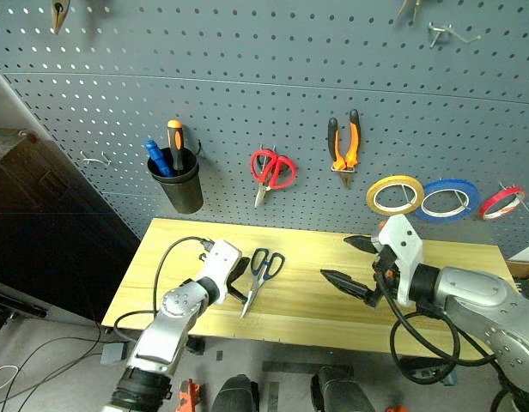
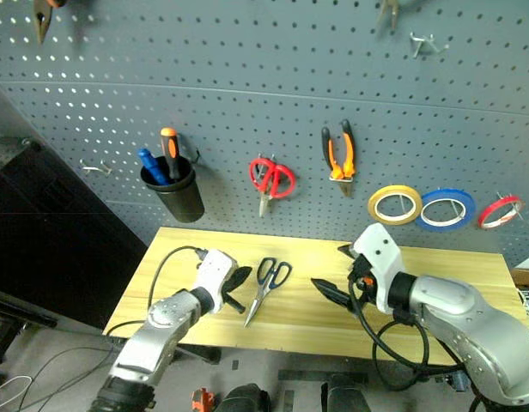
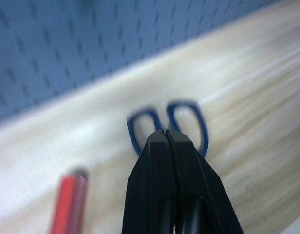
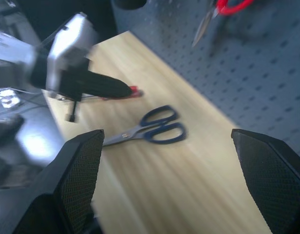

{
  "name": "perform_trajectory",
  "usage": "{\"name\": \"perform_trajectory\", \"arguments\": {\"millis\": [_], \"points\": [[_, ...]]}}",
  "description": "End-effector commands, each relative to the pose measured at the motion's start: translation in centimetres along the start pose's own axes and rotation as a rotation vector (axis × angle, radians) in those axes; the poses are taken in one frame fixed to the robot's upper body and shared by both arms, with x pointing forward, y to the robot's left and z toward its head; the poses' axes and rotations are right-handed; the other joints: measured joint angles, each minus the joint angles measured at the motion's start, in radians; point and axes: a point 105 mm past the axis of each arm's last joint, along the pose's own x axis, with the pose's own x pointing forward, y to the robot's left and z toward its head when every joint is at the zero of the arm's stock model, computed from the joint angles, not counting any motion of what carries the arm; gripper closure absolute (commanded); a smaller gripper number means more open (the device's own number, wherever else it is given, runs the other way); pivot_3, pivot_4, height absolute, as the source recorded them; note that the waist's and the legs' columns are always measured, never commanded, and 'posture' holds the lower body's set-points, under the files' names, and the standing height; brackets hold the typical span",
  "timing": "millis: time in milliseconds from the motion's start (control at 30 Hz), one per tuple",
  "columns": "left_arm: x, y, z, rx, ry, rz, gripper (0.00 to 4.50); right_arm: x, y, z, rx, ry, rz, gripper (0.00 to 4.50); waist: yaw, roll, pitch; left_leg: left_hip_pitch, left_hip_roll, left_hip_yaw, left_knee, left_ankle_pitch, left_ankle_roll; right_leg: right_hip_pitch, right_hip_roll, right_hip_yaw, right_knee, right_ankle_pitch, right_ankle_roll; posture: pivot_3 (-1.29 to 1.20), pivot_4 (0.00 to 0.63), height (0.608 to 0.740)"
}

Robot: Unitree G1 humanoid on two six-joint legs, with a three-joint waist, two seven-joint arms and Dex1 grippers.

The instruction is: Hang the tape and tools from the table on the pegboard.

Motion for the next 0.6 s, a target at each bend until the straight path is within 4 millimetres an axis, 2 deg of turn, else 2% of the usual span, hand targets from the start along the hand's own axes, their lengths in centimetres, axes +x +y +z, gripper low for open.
{"name": "perform_trajectory", "arguments": {"millis": [33,167,200,300,400,600], "points": [[-1.7,0.2,3.2,0.078,-0.165,0.012,4.48,-1.0,0.8,1.6,-0.020,-0.080,0.051,0.00,0.001,0.000,0.000,0.000,0.000,0.000,-0.001,0.000,0.000,0.000,0.000,0.000,0.000,0.000,0.000,-0.07,0.178,0.740],[-1.5,-0.2,1.4,0.007,-0.064,0.004,4.48,-1.0,0.9,1.6,0.006,-0.081,0.064,0.00,0.002,0.000,0.000,0.000,0.000,0.000,-0.001,0.000,0.001,0.001,0.000,-0.001,0.000,0.000,0.000,-0.06,0.174,0.740],[-1.5,-0.5,0.3,-0.026,0.008,-0.010,4.48,-0.9,0.8,1.5,0.002,-0.073,0.065,0.00,0.001,0.000,0.000,0.000,0.000,0.000,-0.001,0.000,0.001,0.001,0.000,-0.001,0.000,0.000,0.000,-0.06,0.174,0.740],[-1.7,-1.4,-1.8,-0.066,0.156,-0.067,3.58,-0.7,0.9,1.3,0.000,-0.053,0.077,0.00,0.001,0.000,0.000,0.000,0.000,0.000,0.000,0.000,0.001,0.001,0.001,-0.001,0.000,0.000,0.000,-0.06,0.175,0.740],[-1.3,-1.9,-2.8,-0.080,0.242,-0.086,2.67,-0.7,1.1,1.0,0.001,-0.032,0.096,0.00,0.001,0.000,0.000,0.000,0.000,0.000,0.000,0.000,0.001,0.001,0.002,-0.001,0.000,0.000,0.000,-0.06,0.176,0.740],[0.7,-3.1,-3.2,-0.151,0.338,-0.111,0.82,-0.6,1.5,0.8,-0.008,-0.004,0.138,0.00,0.003,-0.002,0.001,0.000,-0.001,-0.001,0.001,0.000,0.001,0.001,0.002,-0.002,0.001,0.000,0.000,-0.07,0.183,0.740]]}}
